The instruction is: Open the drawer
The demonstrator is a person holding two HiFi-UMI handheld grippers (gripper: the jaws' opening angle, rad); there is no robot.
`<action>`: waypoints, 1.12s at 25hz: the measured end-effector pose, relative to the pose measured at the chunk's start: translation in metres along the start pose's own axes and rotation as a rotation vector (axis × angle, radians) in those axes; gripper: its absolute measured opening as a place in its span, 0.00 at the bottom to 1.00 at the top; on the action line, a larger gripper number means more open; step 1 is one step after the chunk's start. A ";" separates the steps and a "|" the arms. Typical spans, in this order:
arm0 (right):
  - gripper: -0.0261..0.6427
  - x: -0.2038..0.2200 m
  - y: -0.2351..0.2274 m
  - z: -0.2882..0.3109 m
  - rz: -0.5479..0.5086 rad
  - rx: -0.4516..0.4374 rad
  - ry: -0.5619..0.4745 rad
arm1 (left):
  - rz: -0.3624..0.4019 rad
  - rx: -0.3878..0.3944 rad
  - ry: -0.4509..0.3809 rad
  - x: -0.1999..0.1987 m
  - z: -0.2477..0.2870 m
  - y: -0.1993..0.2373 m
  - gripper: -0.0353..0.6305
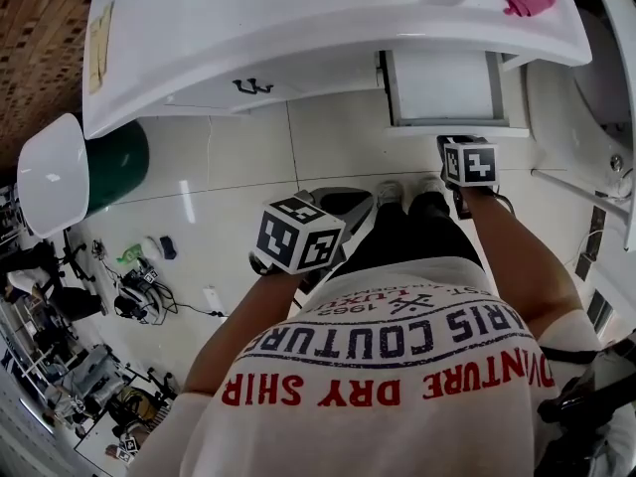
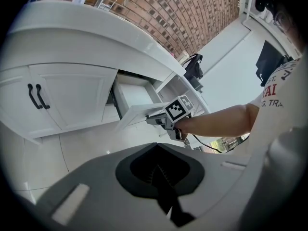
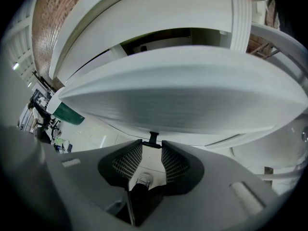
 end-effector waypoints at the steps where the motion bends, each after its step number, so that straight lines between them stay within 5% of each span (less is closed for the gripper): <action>1: 0.24 0.000 0.000 0.000 -0.001 -0.007 0.008 | 0.000 -0.001 -0.004 -0.001 -0.001 0.001 0.05; 7: 0.24 -0.007 -0.002 -0.025 0.114 -0.073 -0.004 | -0.012 0.000 -0.032 -0.004 -0.010 0.010 0.05; 10: 0.24 -0.008 0.009 -0.061 0.134 -0.176 -0.040 | -0.008 -0.003 -0.058 -0.010 -0.016 0.011 0.05; 14: 0.05 -0.003 0.047 -0.135 -0.045 -0.288 -0.084 | 0.014 -0.009 -0.108 -0.015 -0.030 -0.003 0.05; 20: 0.05 0.017 0.091 -0.243 -0.338 -0.418 -0.197 | 0.080 -0.049 -0.211 -0.005 -0.045 -0.061 0.05; 28: 0.05 0.139 0.078 -0.341 -0.416 -0.431 -0.312 | 0.147 -0.151 -0.339 0.088 -0.069 -0.190 0.05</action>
Point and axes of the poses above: the fingertips, and each gripper's own axes: z forward along the fingers, y to its left, x out of its underside, the point moved 4 cm from there along -z, backward along the fingers, and after that the axes turned 3 degrees about z, right-handed, at the moved point
